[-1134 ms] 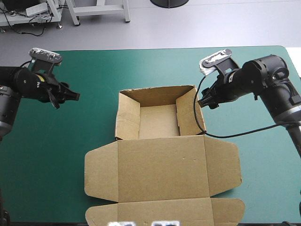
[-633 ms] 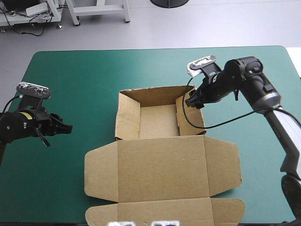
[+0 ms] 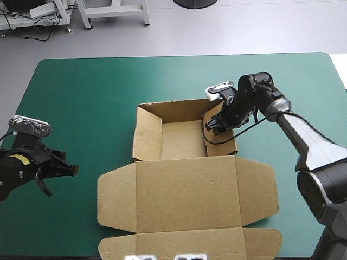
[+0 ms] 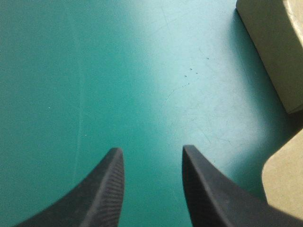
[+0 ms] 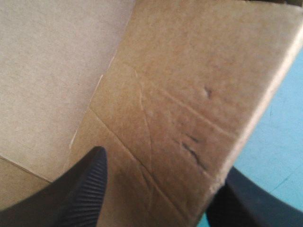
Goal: Fold the box
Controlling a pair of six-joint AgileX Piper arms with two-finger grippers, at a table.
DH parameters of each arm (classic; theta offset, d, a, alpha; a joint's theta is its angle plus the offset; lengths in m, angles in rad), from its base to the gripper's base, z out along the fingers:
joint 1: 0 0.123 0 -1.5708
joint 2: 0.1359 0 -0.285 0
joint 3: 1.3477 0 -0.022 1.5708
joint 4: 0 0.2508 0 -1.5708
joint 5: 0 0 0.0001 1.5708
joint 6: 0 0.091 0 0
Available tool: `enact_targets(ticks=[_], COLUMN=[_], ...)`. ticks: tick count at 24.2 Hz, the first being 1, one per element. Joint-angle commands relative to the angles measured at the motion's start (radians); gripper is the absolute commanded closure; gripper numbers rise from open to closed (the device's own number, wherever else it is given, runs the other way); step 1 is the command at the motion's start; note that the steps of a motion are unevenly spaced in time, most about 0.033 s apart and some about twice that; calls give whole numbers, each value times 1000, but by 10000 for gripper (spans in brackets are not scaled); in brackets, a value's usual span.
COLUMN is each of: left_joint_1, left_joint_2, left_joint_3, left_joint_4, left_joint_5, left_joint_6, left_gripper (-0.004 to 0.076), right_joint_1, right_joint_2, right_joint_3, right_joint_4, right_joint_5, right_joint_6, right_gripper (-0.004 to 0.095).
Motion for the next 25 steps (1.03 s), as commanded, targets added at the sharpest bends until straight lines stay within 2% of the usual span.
enact_targets(ticks=[1, 2, 3, 4, 6, 9, 15, 19, 25], left_joint_1=[3, 3, 3, 3, 3, 3, 3, 3, 3], left_joint_2=[-7, -7, -7, -7, -7, -7, -7, -5, -5], left_joint_3=[-24, -24, -24, -24, -24, -24, -24, -24, -24], left_joint_4=[-25, -25, -23, -22, -22, -16, -14, -14, -17], left_joint_5=[-67, -67, -67, -67, -67, -67, -69, -75, -85], left_joint_6=[-9, -9, -9, -9, -9, -9, -9, -6, -6], left_gripper=[437, 437, 437, 437, 437, 437, 437, 437, 439], right_joint_1=[-6, -6, -6, -6, -6, -19, -151, -403, -626], right_joint_2=[-49, -44, -34, -30, -10, -4, -4, -4, 27], right_joint_3=[-22, -22, -22, -22, -22, -66, -253, -369, -372], right_joint_4=[19, 19, 17, 17, -3, -114, -185, -192, -175], right_joint_5=[-37, -41, -42, -42, -47, -41, 5, -1, -42], right_joint_6=[-11, -11, -22, -32, -59, -62, -70, -114, -139], right_gripper=[669, 759, 891, 929, 933, 933, 933, 933, 933])
